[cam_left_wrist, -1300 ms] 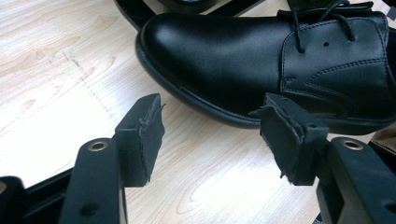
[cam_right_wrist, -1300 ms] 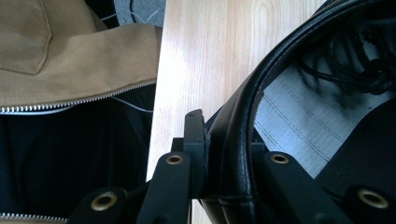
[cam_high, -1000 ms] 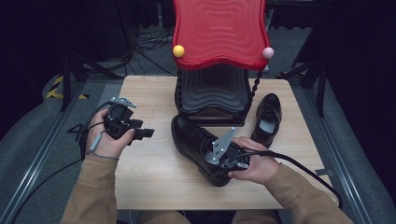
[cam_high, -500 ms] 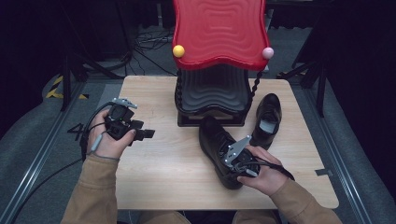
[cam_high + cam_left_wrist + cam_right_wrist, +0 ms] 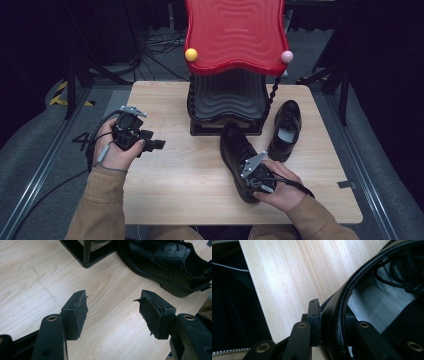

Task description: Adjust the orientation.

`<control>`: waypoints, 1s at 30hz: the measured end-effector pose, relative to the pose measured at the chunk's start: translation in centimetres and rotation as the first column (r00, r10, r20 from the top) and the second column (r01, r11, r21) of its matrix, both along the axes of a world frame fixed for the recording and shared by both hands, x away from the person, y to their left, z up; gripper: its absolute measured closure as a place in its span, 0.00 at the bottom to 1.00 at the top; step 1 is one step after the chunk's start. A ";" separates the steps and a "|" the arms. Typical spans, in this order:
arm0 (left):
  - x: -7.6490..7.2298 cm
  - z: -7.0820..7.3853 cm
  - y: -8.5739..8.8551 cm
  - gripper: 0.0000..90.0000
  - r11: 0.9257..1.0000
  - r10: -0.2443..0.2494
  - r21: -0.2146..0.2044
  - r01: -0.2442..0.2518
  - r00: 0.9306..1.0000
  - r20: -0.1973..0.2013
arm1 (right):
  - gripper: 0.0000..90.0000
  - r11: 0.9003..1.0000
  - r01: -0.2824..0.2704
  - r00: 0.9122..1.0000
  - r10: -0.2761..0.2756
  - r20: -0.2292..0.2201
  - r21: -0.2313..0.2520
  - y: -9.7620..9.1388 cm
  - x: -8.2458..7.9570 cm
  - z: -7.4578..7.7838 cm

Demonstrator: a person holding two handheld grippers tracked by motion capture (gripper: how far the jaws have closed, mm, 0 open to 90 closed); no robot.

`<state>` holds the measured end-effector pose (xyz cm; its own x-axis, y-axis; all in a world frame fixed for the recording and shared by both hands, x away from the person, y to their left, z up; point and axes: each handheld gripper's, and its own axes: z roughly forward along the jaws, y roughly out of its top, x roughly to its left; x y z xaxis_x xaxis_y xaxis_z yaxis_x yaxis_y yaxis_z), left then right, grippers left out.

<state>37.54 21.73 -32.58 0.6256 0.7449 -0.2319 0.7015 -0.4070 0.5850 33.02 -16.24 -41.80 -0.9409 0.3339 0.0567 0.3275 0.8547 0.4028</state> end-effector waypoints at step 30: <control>1.0 -0.7 -0.4 0.43 1.000 0.005 0.022 -0.004 0.999 -0.032 | 0.72 0.878 0.442 0.887 -0.458 0.062 0.183 -11.1 8.3 6.7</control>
